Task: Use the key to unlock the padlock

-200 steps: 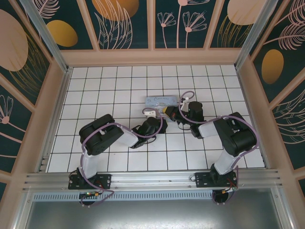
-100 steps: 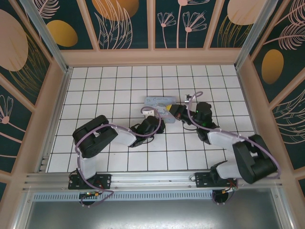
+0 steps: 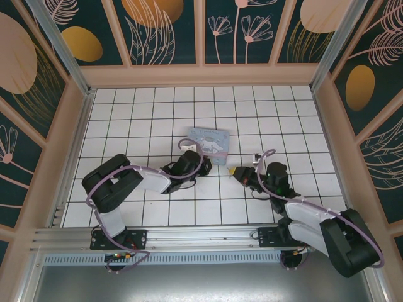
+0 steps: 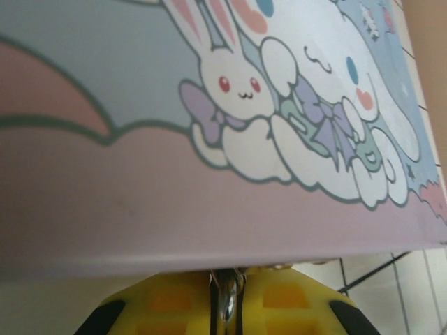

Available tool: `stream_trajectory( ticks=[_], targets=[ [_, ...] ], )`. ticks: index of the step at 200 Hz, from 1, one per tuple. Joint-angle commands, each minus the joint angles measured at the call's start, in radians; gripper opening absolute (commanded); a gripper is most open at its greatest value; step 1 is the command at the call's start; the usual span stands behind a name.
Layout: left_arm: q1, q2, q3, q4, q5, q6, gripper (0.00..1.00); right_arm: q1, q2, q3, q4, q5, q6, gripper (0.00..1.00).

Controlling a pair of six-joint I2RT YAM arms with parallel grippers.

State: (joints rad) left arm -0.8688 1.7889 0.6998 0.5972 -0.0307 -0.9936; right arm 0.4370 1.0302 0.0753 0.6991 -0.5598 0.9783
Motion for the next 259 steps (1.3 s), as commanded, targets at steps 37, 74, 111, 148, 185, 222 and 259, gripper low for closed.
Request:
stream_trajectory(
  ticks=[37,74,111,148,185,222,259],
  targets=[
    [0.024,-0.069,-0.001,0.028,0.194,-0.002,0.00,0.049,0.051,-0.038,0.126,0.005,0.019,0.00],
    [0.029,-0.120,-0.001,0.044,0.276,-0.028,0.00,0.053,0.111,-0.023,0.185,-0.014,0.031,0.00],
    [0.032,-0.131,-0.011,0.086,0.312,-0.072,0.00,0.056,0.139,0.002,0.201,-0.010,0.046,0.00],
    [0.036,-0.116,-0.035,0.174,0.343,-0.142,0.00,0.055,0.139,0.012,0.200,0.011,0.063,0.00],
    [0.036,-0.103,-0.049,0.253,0.363,-0.204,0.00,0.060,0.144,0.022,0.195,0.026,0.074,0.00],
    [0.036,-0.106,-0.044,0.255,0.370,-0.228,0.00,0.068,0.167,0.043,0.214,0.017,0.085,0.00],
    [0.036,-0.118,-0.039,0.221,0.361,-0.235,0.00,0.080,0.193,0.064,0.227,0.020,0.095,0.00]
  ],
)
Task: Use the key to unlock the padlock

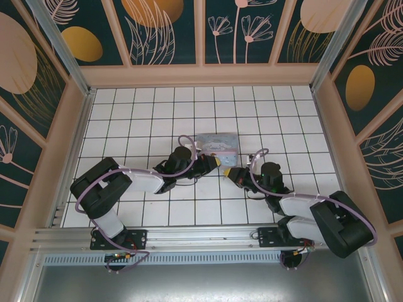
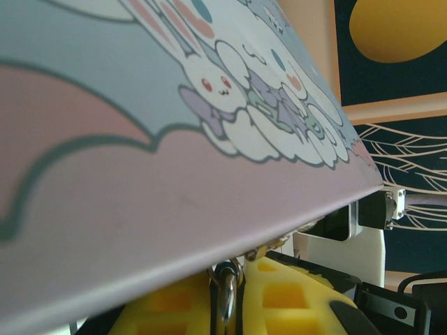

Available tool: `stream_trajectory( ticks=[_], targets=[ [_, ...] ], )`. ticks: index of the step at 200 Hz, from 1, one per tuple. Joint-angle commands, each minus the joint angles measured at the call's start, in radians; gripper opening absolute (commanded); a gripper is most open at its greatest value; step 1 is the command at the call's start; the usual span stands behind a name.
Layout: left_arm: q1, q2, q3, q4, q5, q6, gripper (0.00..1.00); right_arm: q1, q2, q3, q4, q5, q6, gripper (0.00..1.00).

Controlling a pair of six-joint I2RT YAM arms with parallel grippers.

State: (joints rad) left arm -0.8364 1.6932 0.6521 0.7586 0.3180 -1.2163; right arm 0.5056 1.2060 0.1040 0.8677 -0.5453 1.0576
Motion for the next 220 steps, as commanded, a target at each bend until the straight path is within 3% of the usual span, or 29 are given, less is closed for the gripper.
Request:
stream_trajectory(
  ticks=[1,220],
  targets=[
    [0.004,-0.023,0.009,0.059,0.012,-0.013,0.00,0.012,0.018,0.037,0.059,0.004,0.016,0.00],
    [0.005,-0.023,0.002,0.059,0.009,-0.011,0.00,0.008,0.066,0.077,0.059,0.019,0.012,0.00]
  ],
)
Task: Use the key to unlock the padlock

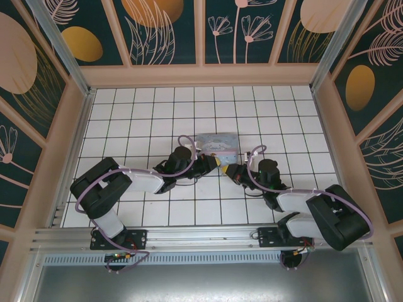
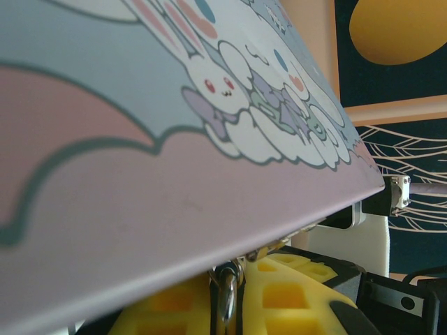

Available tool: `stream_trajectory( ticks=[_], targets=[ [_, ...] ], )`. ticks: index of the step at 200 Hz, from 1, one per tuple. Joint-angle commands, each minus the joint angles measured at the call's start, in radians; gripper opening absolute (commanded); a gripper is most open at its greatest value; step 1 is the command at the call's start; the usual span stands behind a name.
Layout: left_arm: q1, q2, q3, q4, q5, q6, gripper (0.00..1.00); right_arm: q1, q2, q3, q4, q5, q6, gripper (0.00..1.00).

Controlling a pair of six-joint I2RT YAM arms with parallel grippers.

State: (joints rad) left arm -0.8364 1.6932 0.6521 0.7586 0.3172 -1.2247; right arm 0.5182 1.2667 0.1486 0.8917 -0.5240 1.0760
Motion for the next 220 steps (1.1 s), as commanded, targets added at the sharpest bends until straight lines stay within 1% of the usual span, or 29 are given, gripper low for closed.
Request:
stream_trajectory(
  ticks=[1,131,220],
  targets=[
    [0.004,-0.023,0.003,0.059,0.010,-0.002,0.00,-0.005,0.005,0.032,0.035,-0.002,-0.007,0.00],
    [0.005,-0.017,0.007,0.063,0.013,0.002,0.00,-0.010,0.004,0.055,0.038,-0.010,-0.007,0.00],
    [0.004,-0.022,0.011,0.125,0.060,-0.057,0.00,-0.018,0.056,0.078,0.119,-0.021,0.023,0.00]
  ],
)
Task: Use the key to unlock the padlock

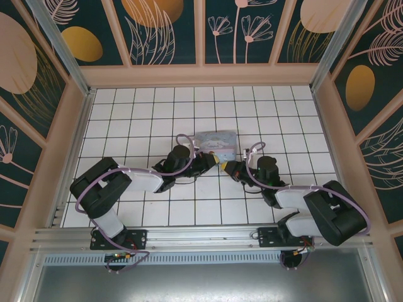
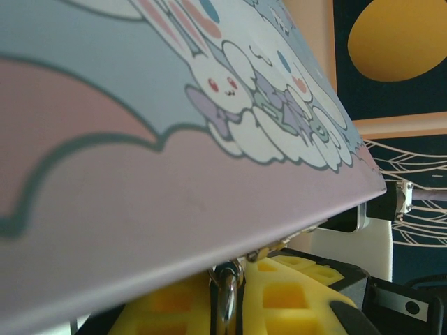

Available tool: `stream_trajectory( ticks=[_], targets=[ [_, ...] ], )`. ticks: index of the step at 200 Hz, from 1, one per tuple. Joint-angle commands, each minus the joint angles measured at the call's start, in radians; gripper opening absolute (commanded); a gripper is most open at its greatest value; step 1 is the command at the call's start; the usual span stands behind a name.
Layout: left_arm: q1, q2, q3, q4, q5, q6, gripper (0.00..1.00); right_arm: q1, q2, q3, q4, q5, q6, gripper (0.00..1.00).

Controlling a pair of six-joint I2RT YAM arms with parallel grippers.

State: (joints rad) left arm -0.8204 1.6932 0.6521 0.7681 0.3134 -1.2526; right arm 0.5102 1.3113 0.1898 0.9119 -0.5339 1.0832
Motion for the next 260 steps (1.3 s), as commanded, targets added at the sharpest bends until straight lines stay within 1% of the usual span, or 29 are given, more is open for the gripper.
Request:
stream_trajectory(
  ticks=[1,27,68,104,157,173,188,210,232,260],
  targets=[
    [-0.012,-0.022,0.011,0.116,0.064,-0.029,0.00,-0.010,0.012,0.038,0.099,-0.011,0.016,0.00],
    [-0.011,-0.030,0.011,0.120,0.072,-0.030,0.00,-0.020,0.027,0.045,0.138,-0.032,0.031,0.00],
    [-0.012,-0.045,0.006,0.114,0.086,-0.019,0.00,-0.067,0.083,0.070,0.203,-0.136,0.061,0.00],
    [-0.012,-0.060,-0.002,0.118,0.104,-0.015,0.00,-0.096,0.118,0.103,0.203,-0.212,0.060,0.00],
    [-0.011,-0.071,-0.015,0.177,0.124,-0.062,0.00,-0.097,0.154,0.123,0.234,-0.252,0.087,0.00],
    [-0.012,-0.071,-0.016,0.198,0.130,-0.079,0.00,-0.101,0.177,0.123,0.283,-0.264,0.134,0.00],
    [-0.011,-0.070,-0.013,0.204,0.137,-0.086,0.00,-0.103,0.209,0.123,0.368,-0.278,0.189,0.00],
    [-0.011,-0.068,-0.006,0.195,0.142,-0.081,0.00,-0.104,0.241,0.139,0.419,-0.292,0.232,0.00],
    [-0.011,-0.061,0.000,0.195,0.149,-0.078,0.00,-0.107,0.258,0.164,0.388,-0.314,0.212,0.00],
    [-0.011,-0.058,-0.001,0.195,0.157,-0.079,0.00,-0.111,0.233,0.197,0.199,-0.310,0.088,0.00]
  ],
)
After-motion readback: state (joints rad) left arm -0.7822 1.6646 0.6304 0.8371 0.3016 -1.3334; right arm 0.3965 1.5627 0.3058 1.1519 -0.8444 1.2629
